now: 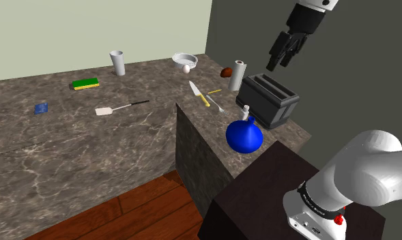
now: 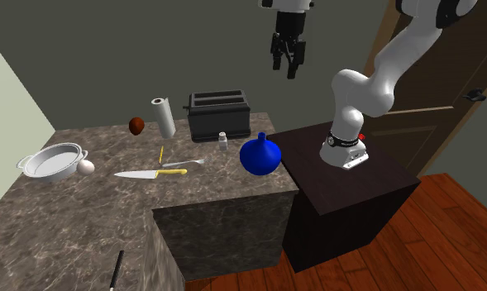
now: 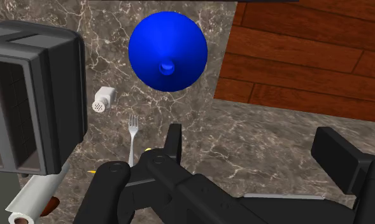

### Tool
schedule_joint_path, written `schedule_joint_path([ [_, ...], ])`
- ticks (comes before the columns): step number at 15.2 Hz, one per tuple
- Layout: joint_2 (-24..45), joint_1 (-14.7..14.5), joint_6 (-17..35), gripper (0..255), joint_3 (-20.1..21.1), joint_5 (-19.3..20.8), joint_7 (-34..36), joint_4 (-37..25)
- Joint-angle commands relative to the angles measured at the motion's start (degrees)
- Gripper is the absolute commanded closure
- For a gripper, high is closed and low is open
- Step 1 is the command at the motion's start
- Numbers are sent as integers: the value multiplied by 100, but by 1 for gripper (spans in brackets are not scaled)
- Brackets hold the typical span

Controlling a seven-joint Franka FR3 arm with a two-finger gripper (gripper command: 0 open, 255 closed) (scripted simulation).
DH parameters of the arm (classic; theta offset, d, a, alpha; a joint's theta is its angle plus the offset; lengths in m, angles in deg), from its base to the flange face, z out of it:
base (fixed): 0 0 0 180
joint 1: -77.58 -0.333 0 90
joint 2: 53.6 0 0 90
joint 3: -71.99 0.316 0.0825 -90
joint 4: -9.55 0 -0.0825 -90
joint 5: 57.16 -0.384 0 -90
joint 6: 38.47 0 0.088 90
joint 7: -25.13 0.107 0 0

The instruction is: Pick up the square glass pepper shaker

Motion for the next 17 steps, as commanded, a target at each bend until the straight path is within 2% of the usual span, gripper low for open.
schedule_joint_path([
  [1, 0, 0, 0, 0, 0, 0, 0, 0],
  [9, 582, 161, 1439, 0, -444, 363, -665, 849],
  [17, 1721, 286, 2969, 0, -939, 593, -1329, 1200],
])
